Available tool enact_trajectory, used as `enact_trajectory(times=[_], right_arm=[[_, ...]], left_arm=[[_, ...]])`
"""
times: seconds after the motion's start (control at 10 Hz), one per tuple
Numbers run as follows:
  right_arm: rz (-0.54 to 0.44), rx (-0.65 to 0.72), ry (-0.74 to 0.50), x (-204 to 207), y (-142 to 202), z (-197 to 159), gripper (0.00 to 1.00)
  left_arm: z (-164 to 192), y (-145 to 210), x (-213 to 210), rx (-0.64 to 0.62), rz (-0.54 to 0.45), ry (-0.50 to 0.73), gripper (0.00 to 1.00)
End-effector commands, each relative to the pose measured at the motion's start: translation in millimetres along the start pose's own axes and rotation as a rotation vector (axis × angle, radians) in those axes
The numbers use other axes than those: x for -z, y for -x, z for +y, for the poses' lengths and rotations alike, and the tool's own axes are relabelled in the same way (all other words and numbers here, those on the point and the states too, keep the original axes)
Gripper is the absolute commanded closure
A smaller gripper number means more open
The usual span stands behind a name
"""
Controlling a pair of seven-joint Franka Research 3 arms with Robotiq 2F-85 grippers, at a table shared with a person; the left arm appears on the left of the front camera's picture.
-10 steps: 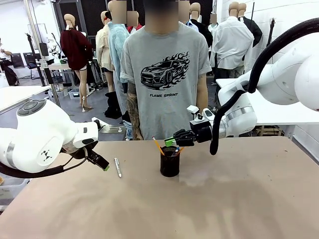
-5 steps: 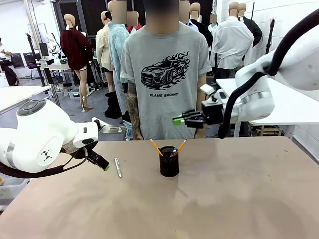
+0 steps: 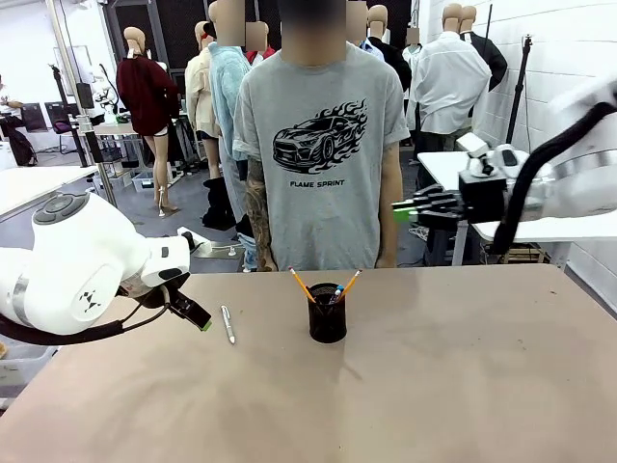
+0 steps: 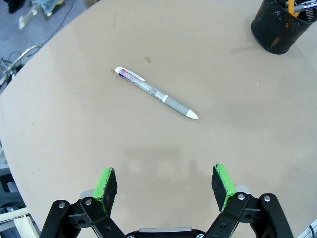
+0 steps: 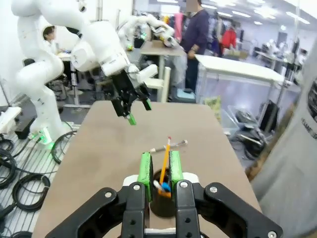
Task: Place the pens into the pen holder.
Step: Pick up a writing instrument from the table and place it into the Pen holder.
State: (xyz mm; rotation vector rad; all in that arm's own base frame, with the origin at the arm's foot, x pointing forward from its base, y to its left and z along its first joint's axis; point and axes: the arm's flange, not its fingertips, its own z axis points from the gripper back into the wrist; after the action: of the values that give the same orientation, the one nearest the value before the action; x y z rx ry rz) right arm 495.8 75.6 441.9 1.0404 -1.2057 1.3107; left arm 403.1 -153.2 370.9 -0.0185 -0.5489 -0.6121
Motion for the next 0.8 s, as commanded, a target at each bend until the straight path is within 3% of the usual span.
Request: enact_trajectory(times=[0.0, 0.1, 0.3, 0.4, 0.7], right_arm=[[0.121, 0.128, 0.152, -19, -8, 23, 0.79], [0.210, 0.245, 0.274, -31, -15, 27, 0.79], [0.403, 0.410, 0.400, -49, -38, 43, 0.79], [0.481, 0.476, 0.431, -52, -47, 41, 0.79], [0.860, 0.756, 0.521, -52, -61, 29, 0.79]], left_arm=[[2, 1, -1, -0.005, -0.001, 0.000, 0.00], [2, 1, -1, -0.005, -0.001, 0.000, 0.00], [2, 1, -1, -0.005, -0.001, 0.000, 0.00], [2, 1, -1, -0.005, -0.001, 0.000, 0.00], [2, 1, -1, -0.005, -0.001, 0.000, 0.00]])
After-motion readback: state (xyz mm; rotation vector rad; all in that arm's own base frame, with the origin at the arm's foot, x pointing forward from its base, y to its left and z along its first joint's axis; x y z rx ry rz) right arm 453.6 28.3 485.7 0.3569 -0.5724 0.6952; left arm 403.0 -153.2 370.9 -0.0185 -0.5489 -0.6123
